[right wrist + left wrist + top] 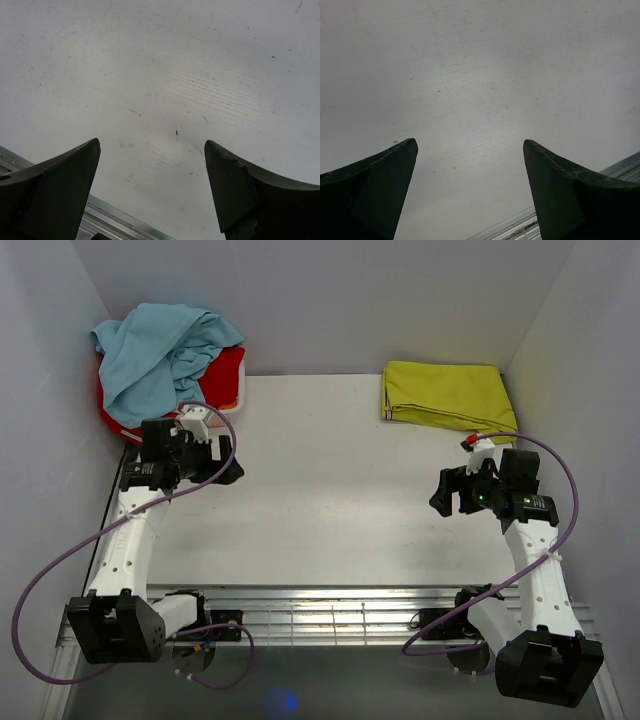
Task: Fold and stack the trousers
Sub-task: Grab the trousers from the pile
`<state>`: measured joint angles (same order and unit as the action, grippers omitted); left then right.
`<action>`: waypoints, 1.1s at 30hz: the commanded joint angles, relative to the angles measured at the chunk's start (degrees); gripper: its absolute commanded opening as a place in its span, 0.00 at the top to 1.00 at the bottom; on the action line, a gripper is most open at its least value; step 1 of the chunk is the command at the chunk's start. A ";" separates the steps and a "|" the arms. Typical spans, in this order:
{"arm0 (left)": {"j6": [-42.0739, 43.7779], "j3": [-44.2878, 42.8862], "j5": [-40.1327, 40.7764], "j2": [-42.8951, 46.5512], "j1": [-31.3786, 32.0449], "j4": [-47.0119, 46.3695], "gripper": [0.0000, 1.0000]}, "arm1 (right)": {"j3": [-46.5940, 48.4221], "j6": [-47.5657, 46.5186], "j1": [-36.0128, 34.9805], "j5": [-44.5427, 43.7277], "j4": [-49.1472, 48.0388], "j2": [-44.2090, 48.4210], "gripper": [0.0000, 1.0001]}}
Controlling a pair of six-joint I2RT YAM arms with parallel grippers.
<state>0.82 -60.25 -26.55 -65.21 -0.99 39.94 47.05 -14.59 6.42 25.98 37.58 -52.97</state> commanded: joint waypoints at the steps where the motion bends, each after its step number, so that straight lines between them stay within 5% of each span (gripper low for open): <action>1: 1.29 -8.98 6.48 -3.49 -0.15 -1.45 0.02 | 1.12 -0.44 0.35 1.71 0.39 -0.20 0.10; 12: 1.11 -62.38 15.02 -39.33 -10.51 1.01 0.02 | 0.85 -0.62 0.35 2.06 -0.05 -0.73 0.10; 16: 0.85 -71.65 17.67 -46.66 -13.41 0.23 0.02 | 0.68 -0.53 0.35 2.15 -0.32 -1.17 0.10; 23: 1.73 -70.09 14.78 -54.40 -20.79 -5.67 0.02 | 0.41 -0.62 0.35 1.88 -0.58 -1.52 0.10; 33: 8.14 -66.14 1.52 -59.15 -20.89 -9.18 0.02 | 0.06 -0.70 0.35 2.06 -1.20 -3.45 0.10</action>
<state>7.14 -126.93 -16.84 -126.08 -22.76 33.95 47.03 -15.05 6.42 27.20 37.58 -56.14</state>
